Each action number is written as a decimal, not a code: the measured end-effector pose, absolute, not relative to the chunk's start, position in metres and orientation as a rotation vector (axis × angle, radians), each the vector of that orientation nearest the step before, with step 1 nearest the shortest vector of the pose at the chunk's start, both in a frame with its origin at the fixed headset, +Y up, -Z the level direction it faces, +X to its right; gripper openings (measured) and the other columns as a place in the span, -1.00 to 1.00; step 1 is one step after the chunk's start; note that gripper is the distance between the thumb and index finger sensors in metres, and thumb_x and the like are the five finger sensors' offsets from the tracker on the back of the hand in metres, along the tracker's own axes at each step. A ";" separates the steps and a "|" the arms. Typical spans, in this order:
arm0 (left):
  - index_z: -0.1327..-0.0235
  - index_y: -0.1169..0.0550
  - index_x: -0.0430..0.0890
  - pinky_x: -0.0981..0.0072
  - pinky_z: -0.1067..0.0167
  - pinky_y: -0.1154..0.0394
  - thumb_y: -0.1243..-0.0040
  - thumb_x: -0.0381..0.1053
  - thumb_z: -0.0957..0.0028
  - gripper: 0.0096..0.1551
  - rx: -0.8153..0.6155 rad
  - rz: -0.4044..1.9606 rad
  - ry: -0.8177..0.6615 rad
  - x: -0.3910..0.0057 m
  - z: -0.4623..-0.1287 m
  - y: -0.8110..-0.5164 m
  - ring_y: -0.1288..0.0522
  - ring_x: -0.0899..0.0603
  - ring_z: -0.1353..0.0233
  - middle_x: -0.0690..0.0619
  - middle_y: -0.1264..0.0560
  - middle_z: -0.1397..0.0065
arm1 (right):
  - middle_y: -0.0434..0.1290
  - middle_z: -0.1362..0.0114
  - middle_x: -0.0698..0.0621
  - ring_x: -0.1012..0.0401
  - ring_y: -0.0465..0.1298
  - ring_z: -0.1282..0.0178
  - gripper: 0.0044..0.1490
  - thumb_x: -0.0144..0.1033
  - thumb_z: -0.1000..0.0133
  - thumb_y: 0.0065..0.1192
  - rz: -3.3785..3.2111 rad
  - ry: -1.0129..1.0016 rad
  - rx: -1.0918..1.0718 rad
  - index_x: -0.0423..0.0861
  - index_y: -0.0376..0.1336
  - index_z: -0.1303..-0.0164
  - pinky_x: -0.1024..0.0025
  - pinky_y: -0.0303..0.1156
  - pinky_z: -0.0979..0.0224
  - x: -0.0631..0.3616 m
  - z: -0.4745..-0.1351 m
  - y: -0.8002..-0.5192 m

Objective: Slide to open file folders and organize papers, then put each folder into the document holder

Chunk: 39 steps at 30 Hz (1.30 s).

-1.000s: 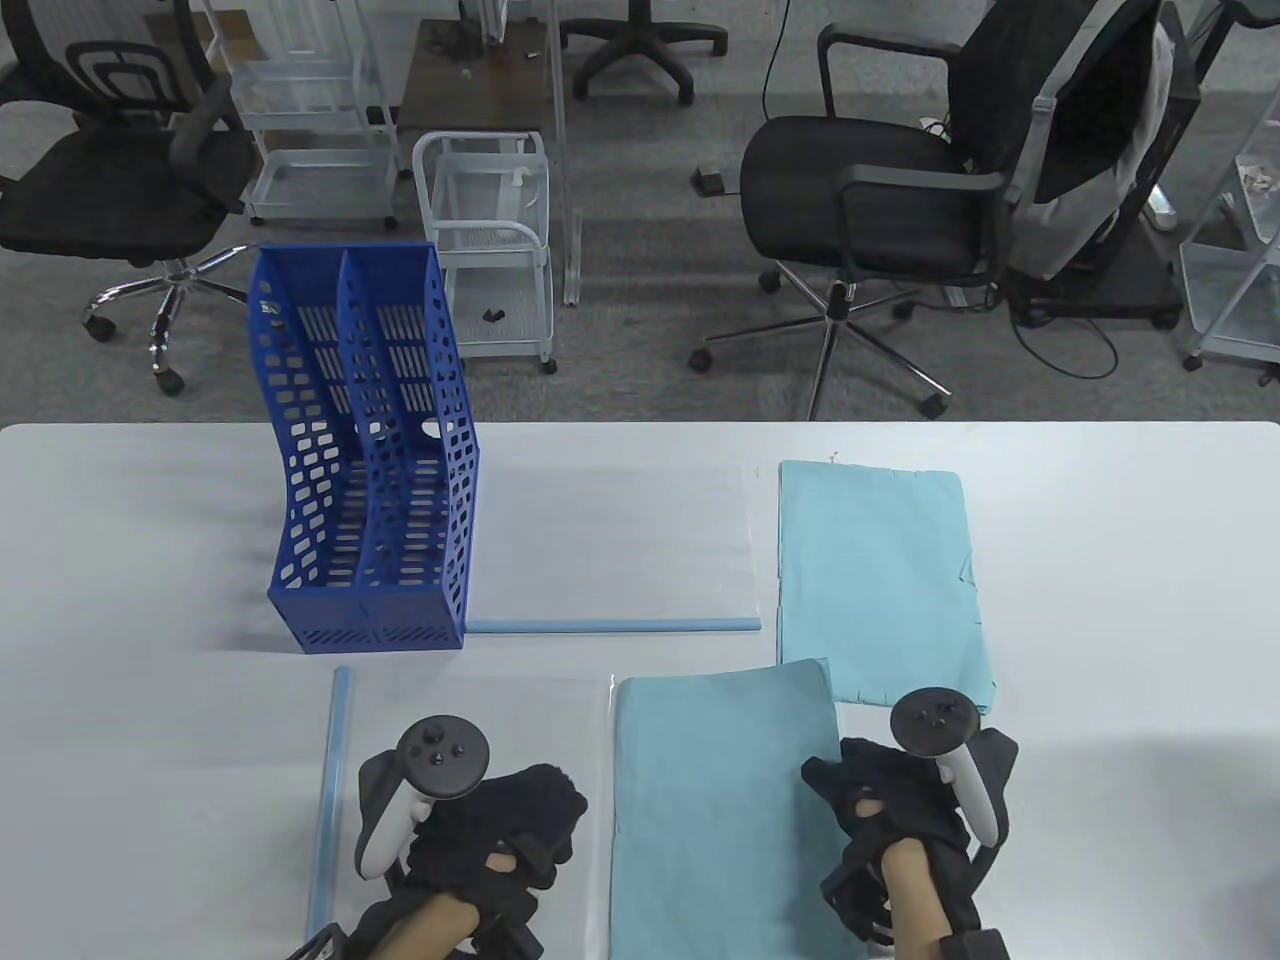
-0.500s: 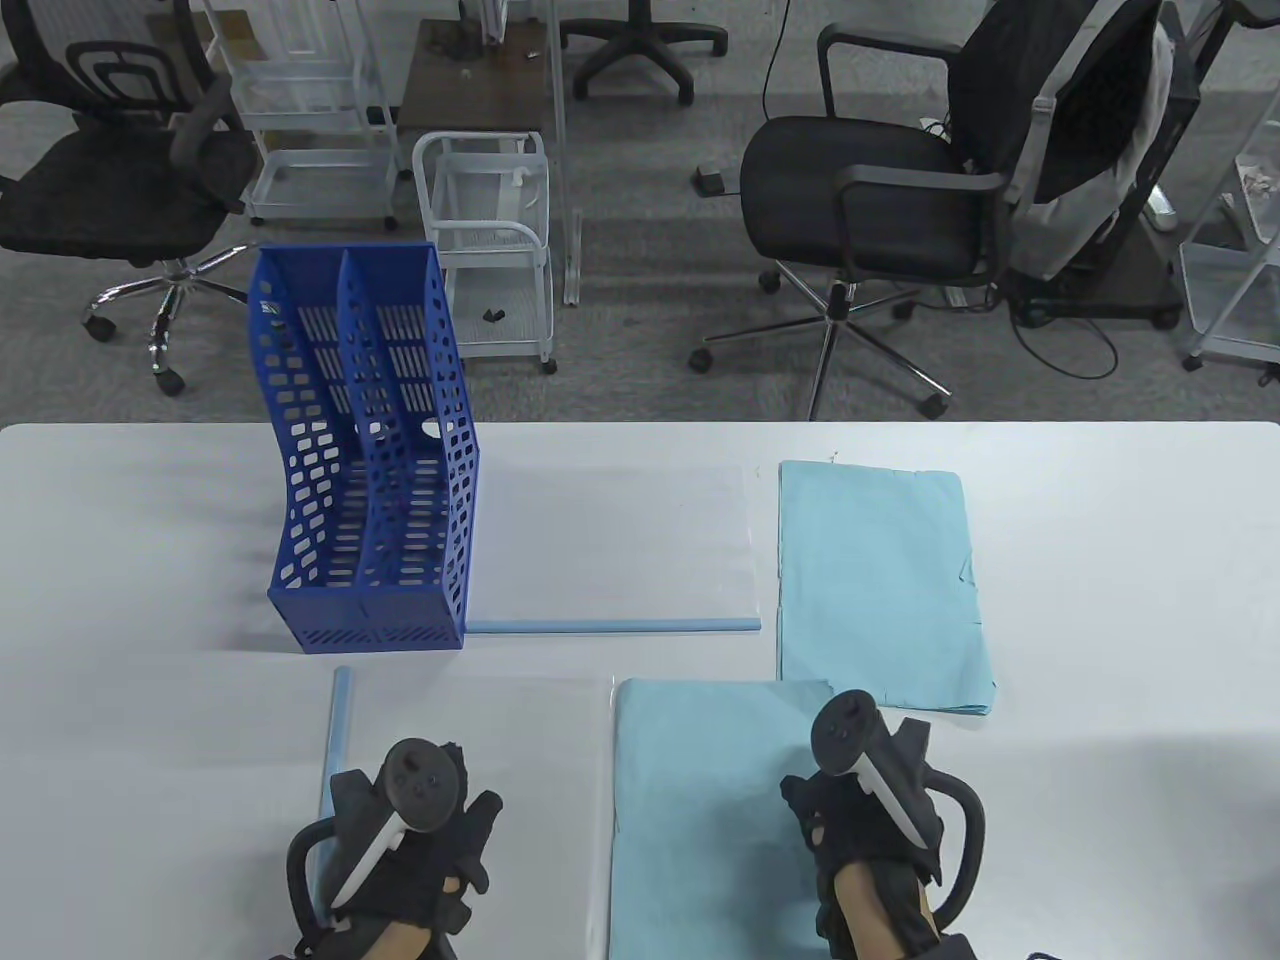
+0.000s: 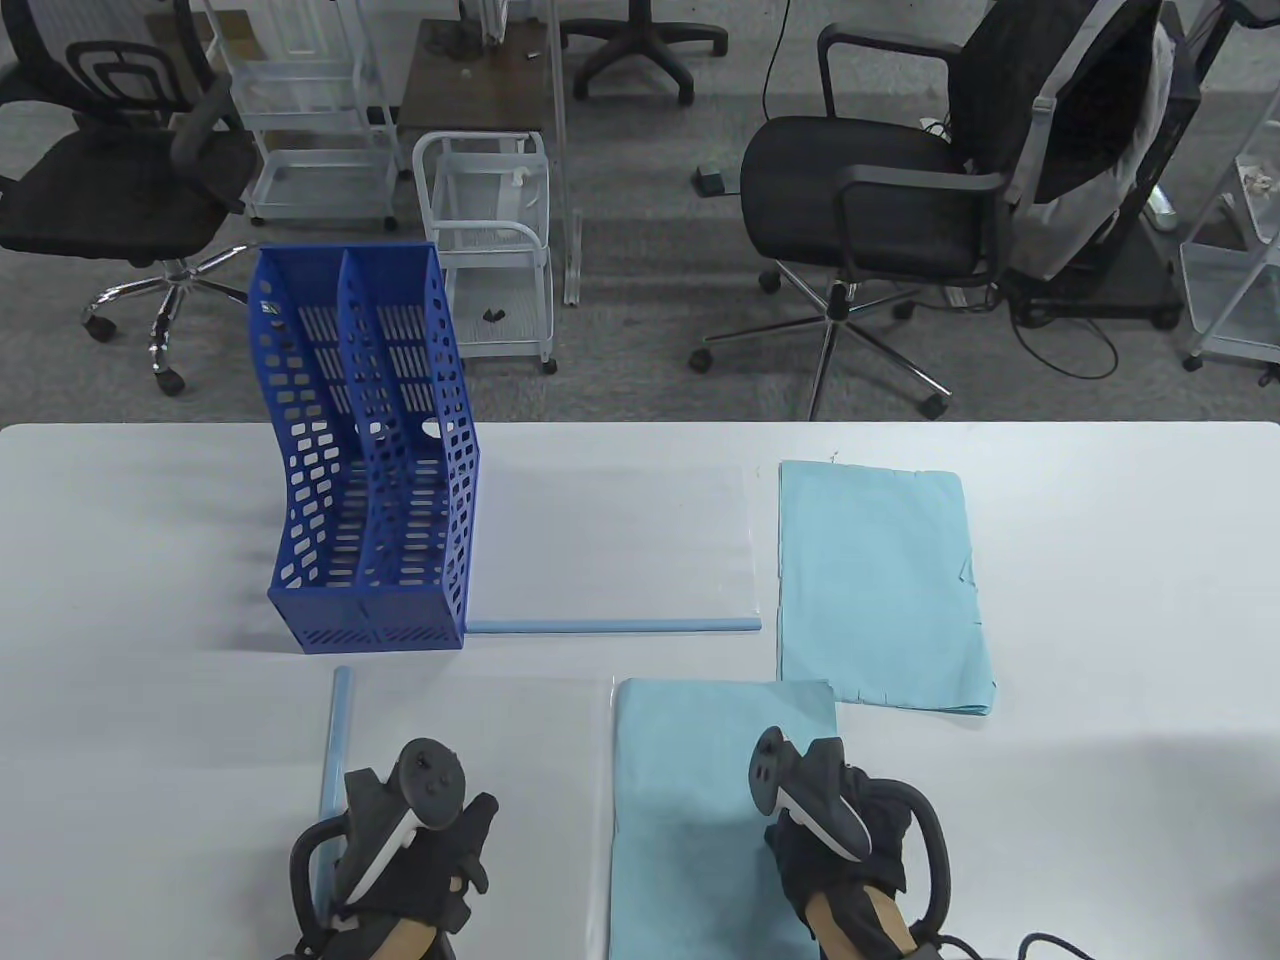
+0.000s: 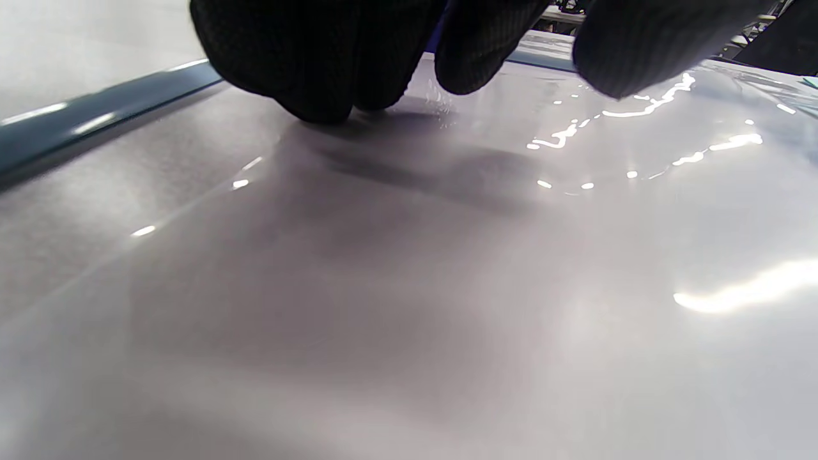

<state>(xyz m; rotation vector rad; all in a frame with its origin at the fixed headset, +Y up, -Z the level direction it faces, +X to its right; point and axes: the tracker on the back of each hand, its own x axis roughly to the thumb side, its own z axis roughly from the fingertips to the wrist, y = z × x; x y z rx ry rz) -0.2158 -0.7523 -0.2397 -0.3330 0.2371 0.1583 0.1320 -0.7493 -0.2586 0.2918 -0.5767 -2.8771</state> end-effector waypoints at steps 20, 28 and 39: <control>-0.54 -0.45 0.08 -0.11 -0.31 -0.52 -0.17 0.41 0.01 -0.16 -0.443 0.454 -0.027 -0.193 -0.235 -0.752 -0.54 -0.33 -0.39 -0.12 -0.48 -0.54 | 0.31 -0.56 -0.27 -0.13 0.54 -0.31 0.05 0.19 0.08 0.39 -2.886 -0.583 0.306 -0.07 0.12 -0.56 -0.18 0.37 -0.45 0.133 -0.258 -0.750; -0.59 -0.35 0.10 -0.15 -0.43 -0.42 -0.14 0.38 -0.03 -0.16 -0.599 0.822 -0.298 -0.154 -0.236 -0.771 -0.43 -0.30 -0.52 -0.08 -0.35 -0.65 | 0.31 -0.55 -0.26 -0.12 0.54 -0.31 0.05 0.19 0.08 0.39 -2.890 -0.585 0.306 -0.06 0.12 -0.56 -0.17 0.37 -0.45 0.133 -0.259 -0.750; -0.50 -0.44 0.13 -0.17 -0.56 -0.31 -0.20 0.25 -0.04 -0.30 -0.568 1.583 -0.676 -0.136 -0.239 -0.775 -0.45 -0.20 -0.61 0.07 -0.42 -0.63 | 0.31 -0.55 -0.25 -0.11 0.54 -0.30 0.06 0.20 0.09 0.39 -2.896 -0.585 0.298 -0.04 0.12 -0.56 -0.16 0.37 -0.45 0.135 -0.259 -0.750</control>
